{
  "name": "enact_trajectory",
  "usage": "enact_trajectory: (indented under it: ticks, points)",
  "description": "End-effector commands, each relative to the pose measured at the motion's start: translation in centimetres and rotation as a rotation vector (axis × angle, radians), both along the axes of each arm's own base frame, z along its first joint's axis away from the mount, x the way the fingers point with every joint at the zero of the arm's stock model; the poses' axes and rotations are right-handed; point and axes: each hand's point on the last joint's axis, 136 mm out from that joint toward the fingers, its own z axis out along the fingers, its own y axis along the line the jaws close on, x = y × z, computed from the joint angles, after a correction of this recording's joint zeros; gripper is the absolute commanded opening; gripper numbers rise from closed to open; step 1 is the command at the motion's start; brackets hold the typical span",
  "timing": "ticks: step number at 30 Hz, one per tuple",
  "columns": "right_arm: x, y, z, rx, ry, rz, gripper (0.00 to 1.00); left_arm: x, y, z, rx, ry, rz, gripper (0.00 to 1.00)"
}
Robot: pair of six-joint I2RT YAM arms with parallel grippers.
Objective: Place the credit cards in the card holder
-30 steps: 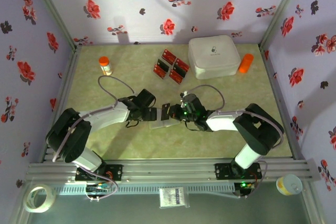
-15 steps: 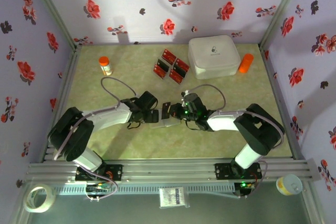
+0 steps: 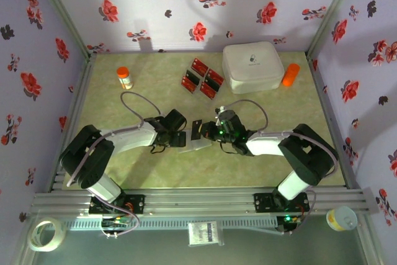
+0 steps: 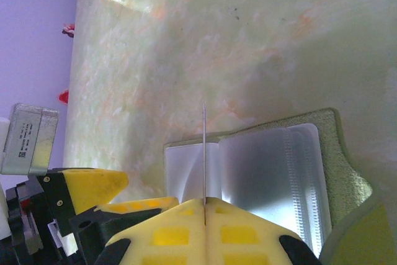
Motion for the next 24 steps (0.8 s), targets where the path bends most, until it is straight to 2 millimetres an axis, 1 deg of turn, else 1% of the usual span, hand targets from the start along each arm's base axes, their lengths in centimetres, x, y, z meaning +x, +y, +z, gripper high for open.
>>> enact_trajectory:
  ticks: [1, 9, 16, 24]
  points:
    - [-0.2, 0.0, -0.6, 0.010, -0.005, 0.014, 0.00, -0.5, 1.3, -0.7, 0.075, 0.012, -0.003, 1.00]
    - [-0.5, 0.4, -1.6, 0.020, 0.010, 0.038, 0.00, -0.5, 1.3, -0.8, 0.075, 0.012, -0.004, 1.00]
    - [-0.9, 0.8, -2.0, 0.052, 0.026, 0.056, 0.00, -0.5, 1.4, -0.9, 0.074, 0.010, -0.003, 1.00]
    - [-1.6, 0.8, -2.9, 0.035, 0.051, 0.083, 0.00, -0.5, 1.3, -0.7, 0.071, 0.008, -0.002, 1.00]
